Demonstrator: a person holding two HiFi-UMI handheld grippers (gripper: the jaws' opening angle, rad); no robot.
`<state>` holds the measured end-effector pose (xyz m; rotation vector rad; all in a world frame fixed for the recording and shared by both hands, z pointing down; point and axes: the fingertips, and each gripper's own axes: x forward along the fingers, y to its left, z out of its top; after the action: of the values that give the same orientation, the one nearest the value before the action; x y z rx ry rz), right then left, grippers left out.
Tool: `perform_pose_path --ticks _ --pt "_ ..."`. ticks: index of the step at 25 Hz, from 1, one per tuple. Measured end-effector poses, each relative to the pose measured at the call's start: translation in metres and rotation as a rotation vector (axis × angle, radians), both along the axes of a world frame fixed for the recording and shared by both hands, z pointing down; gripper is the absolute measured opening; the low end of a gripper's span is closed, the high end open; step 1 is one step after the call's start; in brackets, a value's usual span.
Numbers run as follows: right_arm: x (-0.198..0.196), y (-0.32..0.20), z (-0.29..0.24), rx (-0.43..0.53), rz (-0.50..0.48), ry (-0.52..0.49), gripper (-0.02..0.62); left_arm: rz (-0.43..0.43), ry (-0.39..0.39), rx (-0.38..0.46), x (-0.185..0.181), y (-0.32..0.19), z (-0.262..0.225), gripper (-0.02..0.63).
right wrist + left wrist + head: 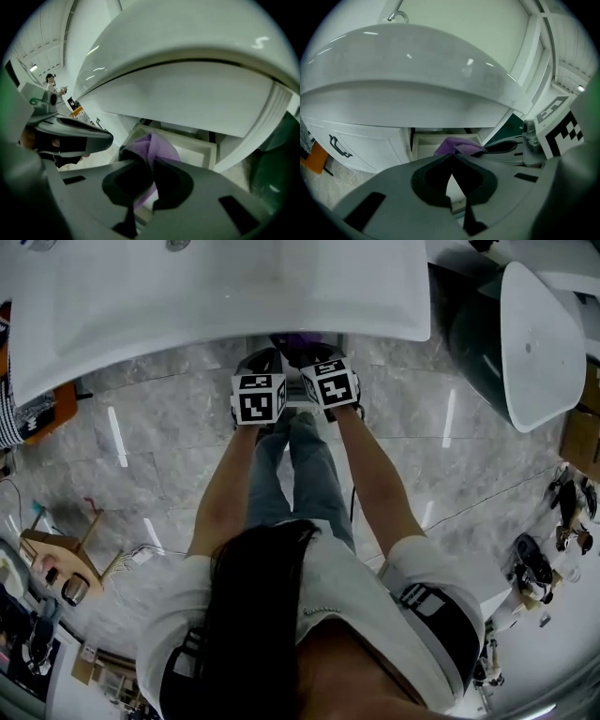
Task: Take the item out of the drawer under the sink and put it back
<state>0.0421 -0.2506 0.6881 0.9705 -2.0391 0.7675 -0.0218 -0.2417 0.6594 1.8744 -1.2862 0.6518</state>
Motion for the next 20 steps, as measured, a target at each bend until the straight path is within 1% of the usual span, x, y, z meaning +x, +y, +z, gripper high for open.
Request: perform_pose_path --ticks 3,7,9,11,15,18,20 --pt "0.001 0.001 0.015 -0.023 0.014 -0.004 0.044 -0.005 -0.004 -0.015 0.005 0.003 0.008 0.005" --pt "0.003 -0.004 0.032 -0.062 0.038 0.021 0.044 -0.054 0.039 -0.057 0.003 0.004 0.019 0.005" --pt "0.002 -0.006 0.038 -0.078 0.039 0.023 0.044 -0.069 0.046 -0.074 0.0 0.005 0.023 0.005" --pt "0.005 -0.006 0.046 -0.096 0.032 0.025 0.044 -0.078 0.043 -0.088 0.001 0.006 0.027 0.005" --pt "0.002 0.002 0.055 -0.141 0.028 -0.001 0.044 -0.104 -0.008 -0.108 -0.007 0.007 0.03 0.005" --pt "0.002 0.002 0.055 -0.16 0.031 -0.013 0.045 -0.096 0.011 -0.113 0.0 0.006 0.029 0.005" --pt "-0.001 0.001 0.056 -0.174 0.042 -0.034 0.068 -0.098 0.018 -0.117 -0.001 0.006 0.03 0.005"
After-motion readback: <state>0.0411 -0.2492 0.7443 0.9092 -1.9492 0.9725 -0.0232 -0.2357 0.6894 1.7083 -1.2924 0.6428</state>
